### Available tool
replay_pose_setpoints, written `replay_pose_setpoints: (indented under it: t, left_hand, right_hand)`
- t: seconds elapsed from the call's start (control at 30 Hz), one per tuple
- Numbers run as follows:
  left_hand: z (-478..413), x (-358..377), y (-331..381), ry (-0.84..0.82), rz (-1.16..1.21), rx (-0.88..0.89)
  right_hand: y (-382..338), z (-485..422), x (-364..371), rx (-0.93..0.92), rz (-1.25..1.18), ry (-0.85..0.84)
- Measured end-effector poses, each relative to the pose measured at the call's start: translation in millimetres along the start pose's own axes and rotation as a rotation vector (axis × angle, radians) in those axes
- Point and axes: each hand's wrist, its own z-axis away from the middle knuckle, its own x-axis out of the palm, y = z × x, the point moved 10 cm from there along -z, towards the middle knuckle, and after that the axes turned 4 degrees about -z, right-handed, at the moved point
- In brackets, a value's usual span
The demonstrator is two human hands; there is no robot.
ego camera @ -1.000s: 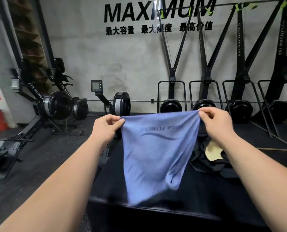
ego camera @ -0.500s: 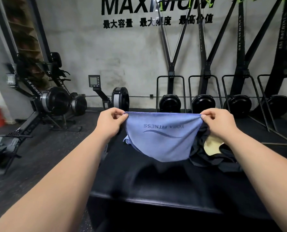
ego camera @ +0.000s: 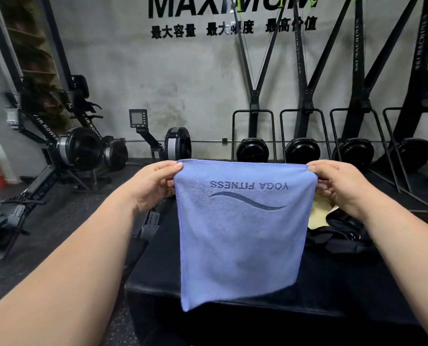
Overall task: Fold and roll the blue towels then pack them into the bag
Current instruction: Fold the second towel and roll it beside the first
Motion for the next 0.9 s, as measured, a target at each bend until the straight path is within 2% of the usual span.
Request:
replay_pose_setpoints:
  t: [0.07,0.17,0.23,0.33,0.43,0.53,0.63,0.7,0.83,0.9]
  left_hand:
    - [-4,-7,-26,0.052,-0.070,-0.060]
    - [2,-30,-84,0.219,-0.372,-0.234]
    - [8,-33,-124,0.253,-0.514,-0.354]
    - [12,-19,-171,0.254,-0.487,-0.454]
    - [5,-15,-195,0.339,-0.388,-0.486]
    - [-10,-12,-199,0.432,-0.312,-0.453]
    - [-35,-11,-191,0.501,-0.252,-0.339]
    - [-52,-3,-192,0.437,-0.342,-0.262]
    - [-49,43,-256,0.021,-0.761,-0.369]
    - [-27,63,-287,-0.089,-1.033,-0.347]
  right_hand:
    - [26,1,-4,0.072,0.106,0.013]
    - [80,9,-10,0.139,0.364,-0.007]
    - [117,14,-9,0.148,0.502,-0.019]
    - [167,21,-3,0.250,0.474,0.018]
    - [194,18,1,0.311,0.390,0.116]
    - [206,4,3,0.297,0.254,0.217]
    - [207,-19,2,0.242,0.219,0.300]
    - [214,-33,8,0.232,0.241,0.250]
    - [248,-18,39,0.291,0.630,-0.077]
    - [278,11,56,0.306,0.741,-0.206]
